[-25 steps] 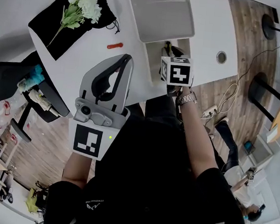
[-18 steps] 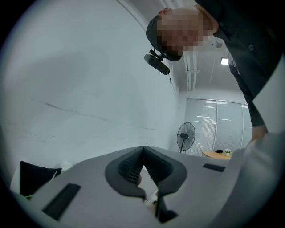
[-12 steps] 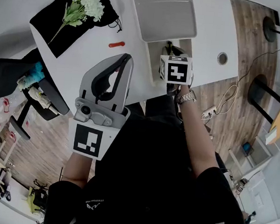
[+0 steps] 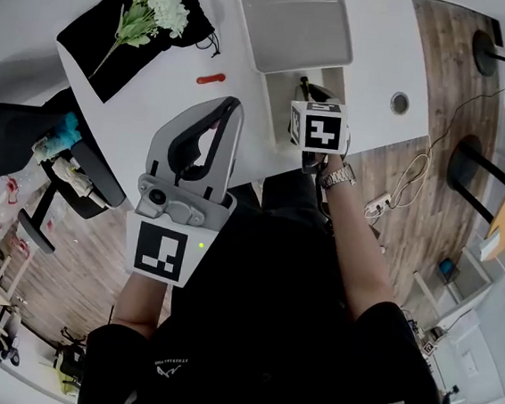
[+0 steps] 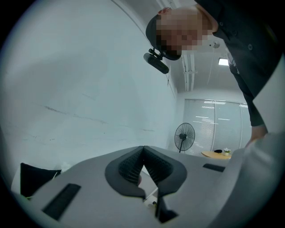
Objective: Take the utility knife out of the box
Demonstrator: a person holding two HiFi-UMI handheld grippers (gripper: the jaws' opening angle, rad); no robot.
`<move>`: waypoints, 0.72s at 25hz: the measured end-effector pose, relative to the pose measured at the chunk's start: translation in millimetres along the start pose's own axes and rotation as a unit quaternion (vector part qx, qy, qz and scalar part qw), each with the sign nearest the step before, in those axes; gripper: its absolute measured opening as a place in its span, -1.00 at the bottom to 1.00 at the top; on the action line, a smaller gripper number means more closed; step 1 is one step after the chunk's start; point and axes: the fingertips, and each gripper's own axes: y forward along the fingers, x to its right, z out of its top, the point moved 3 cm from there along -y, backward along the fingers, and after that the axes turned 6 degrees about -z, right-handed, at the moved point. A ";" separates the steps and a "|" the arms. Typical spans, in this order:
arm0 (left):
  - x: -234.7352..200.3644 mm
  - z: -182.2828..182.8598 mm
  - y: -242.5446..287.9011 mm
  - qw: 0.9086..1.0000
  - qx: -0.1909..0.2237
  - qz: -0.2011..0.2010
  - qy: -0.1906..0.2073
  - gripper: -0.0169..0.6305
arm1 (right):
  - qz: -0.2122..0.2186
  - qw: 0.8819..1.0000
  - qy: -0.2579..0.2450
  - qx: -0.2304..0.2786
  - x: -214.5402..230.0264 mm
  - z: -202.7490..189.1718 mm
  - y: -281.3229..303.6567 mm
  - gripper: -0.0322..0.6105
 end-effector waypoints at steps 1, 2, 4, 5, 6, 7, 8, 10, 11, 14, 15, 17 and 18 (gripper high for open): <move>1.5 1.0 -0.6 1.000 0.001 -0.001 0.001 -0.93 | 0.000 1.000 0.001 0.003 0.2 0.9 -2.5 -0.68; 3.3 2.1 -1.3 1.000 0.003 -0.003 0.003 -0.93 | 0.000 1.000 0.002 0.007 0.4 1.6 -5.2 -0.68; 6.8 3.8 -3.1 1.000 0.005 -0.006 0.006 -0.93 | 0.003 1.000 0.002 0.014 0.0 2.9 -11.0 -0.68; 8.5 4.2 -4.1 1.000 0.006 -0.007 0.007 -0.93 | 0.005 1.000 0.002 0.018 -0.6 3.3 -13.7 -0.68; 10.1 4.5 -5.1 1.000 0.007 -0.007 0.009 -0.93 | 0.007 1.000 0.002 0.021 -1.2 3.4 -16.1 -0.68; 11.7 4.8 -5.8 1.000 0.008 -0.008 0.010 -0.93 | 0.008 1.000 0.001 0.024 -1.5 3.4 -18.2 -0.68; 13.6 5.1 -6.7 1.000 0.009 -0.009 0.011 -0.93 | 0.009 1.000 0.000 0.026 -1.5 3.4 -20.4 -0.68; 17.9 5.6 -9.4 1.000 0.011 -0.011 0.014 -0.93 | 0.010 0.999 -0.001 0.032 -1.5 3.3 -25.8 -0.68; 20.0 5.6 -11.4 1.000 0.011 -0.012 0.015 -0.93 | 0.012 0.999 -0.001 0.036 -1.7 3.2 -29.1 -0.68; 25.0 5.0 -18.2 1.000 0.011 -0.010 0.017 -0.93 | 0.017 0.999 -0.003 0.050 -3.5 3.6 -40.6 -0.68; 26.3 5.2 -20.5 1.000 0.012 -0.009 0.017 -0.93 | 0.018 0.998 -0.004 0.056 -4.2 4.3 -45.0 -0.68; 28.4 5.4 -24.6 1.000 0.013 -0.006 0.019 -0.93 | 0.021 0.998 -0.003 0.067 -5.2 6.0 -53.9 -0.68; 29.3 5.3 -26.4 1.000 0.014 -0.005 0.019 -0.93 | 0.023 0.997 -0.001 0.072 -5.6 6.5 -58.2 -0.68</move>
